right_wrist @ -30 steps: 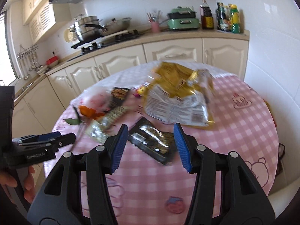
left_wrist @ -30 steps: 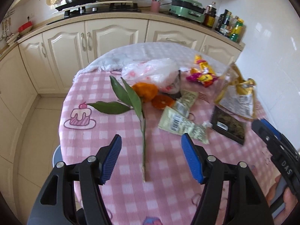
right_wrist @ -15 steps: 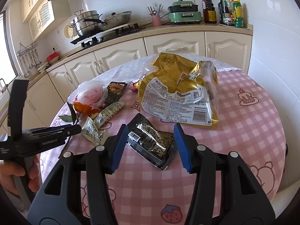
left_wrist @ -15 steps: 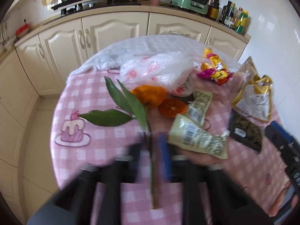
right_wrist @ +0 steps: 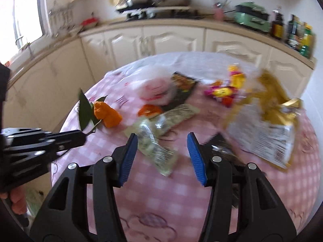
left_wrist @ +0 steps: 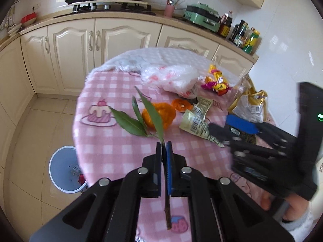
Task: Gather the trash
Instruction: 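Grasp the orange stem with the left tool while the right tool grasps a snack packet, then carry both items over the blue bucket and open both tools, then grasp the beige snack-bar wrapper with the left tool while the right tool grasps the black packet, then carry both wrappers over the blue bucket and open both tools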
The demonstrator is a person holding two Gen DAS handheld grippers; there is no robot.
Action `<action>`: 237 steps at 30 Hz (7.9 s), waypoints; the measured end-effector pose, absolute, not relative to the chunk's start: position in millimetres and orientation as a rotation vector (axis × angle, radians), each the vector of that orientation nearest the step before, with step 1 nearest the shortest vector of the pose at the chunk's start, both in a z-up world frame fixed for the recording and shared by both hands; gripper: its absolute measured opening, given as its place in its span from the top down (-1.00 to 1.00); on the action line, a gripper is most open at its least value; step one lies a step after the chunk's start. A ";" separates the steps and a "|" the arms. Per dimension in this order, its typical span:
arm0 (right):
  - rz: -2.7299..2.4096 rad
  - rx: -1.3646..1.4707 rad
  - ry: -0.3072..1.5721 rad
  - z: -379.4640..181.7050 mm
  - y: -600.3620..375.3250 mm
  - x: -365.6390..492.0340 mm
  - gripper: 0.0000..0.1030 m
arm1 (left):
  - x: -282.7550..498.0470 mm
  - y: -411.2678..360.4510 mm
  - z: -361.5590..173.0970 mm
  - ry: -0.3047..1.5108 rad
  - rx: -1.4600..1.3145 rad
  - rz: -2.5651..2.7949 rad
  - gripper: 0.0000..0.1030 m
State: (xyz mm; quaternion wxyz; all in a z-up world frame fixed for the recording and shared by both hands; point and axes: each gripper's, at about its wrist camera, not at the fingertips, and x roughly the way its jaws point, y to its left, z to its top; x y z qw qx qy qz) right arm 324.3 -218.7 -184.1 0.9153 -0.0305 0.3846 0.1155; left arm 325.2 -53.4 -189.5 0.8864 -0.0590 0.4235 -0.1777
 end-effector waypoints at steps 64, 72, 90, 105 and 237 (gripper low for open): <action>0.533 -0.049 0.990 -336.0 157.9 438.7 0.77 | 390.1 314.3 -359.6 0.971 -0.557 0.124 0.09; 0.542 -0.025 0.950 -322.4 159.8 441.9 0.73 | 380.7 316.9 -340.0 0.923 -0.570 0.148 0.04; 0.556 0.012 0.753 -213.0 114.0 381.7 0.73 | 331.1 272.9 -232.0 0.769 -0.471 0.136 0.04; 0.334 0.089 0.546 -123.6 -74.3 283.8 0.05 | 281.6 116.1 -133.9 0.650 -0.311 -0.094 -0.18; 0.539 -0.087 0.987 -328.2 142.4 431.3 0.82 | 400.0 291.7 -358.9 1.014 -0.431 0.148 0.30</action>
